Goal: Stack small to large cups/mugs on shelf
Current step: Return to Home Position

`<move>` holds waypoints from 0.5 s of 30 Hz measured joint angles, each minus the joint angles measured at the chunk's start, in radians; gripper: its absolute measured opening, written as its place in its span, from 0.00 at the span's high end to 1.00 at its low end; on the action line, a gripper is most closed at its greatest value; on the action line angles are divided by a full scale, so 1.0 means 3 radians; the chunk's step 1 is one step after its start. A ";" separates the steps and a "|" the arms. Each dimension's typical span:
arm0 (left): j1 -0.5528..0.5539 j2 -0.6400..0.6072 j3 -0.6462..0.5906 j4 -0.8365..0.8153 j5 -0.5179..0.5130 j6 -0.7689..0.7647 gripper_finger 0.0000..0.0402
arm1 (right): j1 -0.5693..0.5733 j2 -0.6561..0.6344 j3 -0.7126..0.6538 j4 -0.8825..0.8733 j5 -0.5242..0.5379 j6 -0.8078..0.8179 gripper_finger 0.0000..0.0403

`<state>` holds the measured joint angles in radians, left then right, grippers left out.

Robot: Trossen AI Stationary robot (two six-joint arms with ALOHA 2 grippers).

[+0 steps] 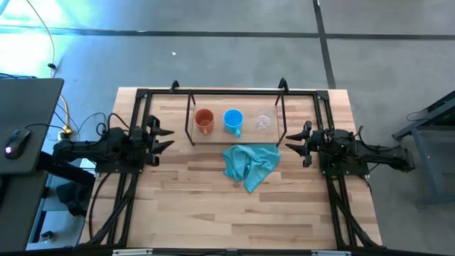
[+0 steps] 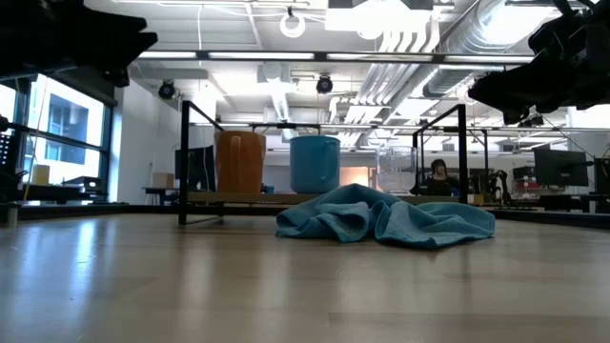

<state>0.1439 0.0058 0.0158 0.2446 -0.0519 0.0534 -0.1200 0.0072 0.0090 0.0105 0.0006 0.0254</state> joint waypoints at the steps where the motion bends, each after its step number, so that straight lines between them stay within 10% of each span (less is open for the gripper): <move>1: 0.0001 0.0000 0.0000 0.0025 -0.0057 0.0029 0.62 | 0.0000 0.0001 0.0000 0.0000 0.0000 0.0000 0.67; 15: 0.0000 0.0002 0.0004 -0.0592 0.0336 -0.0073 0.62 | 0.0000 0.0001 0.0000 0.0000 0.0000 -0.0024 0.67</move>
<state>0.1438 0.0063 0.0170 0.0668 0.0488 0.0317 -0.1200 0.0074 0.0090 0.0105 0.0006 0.0181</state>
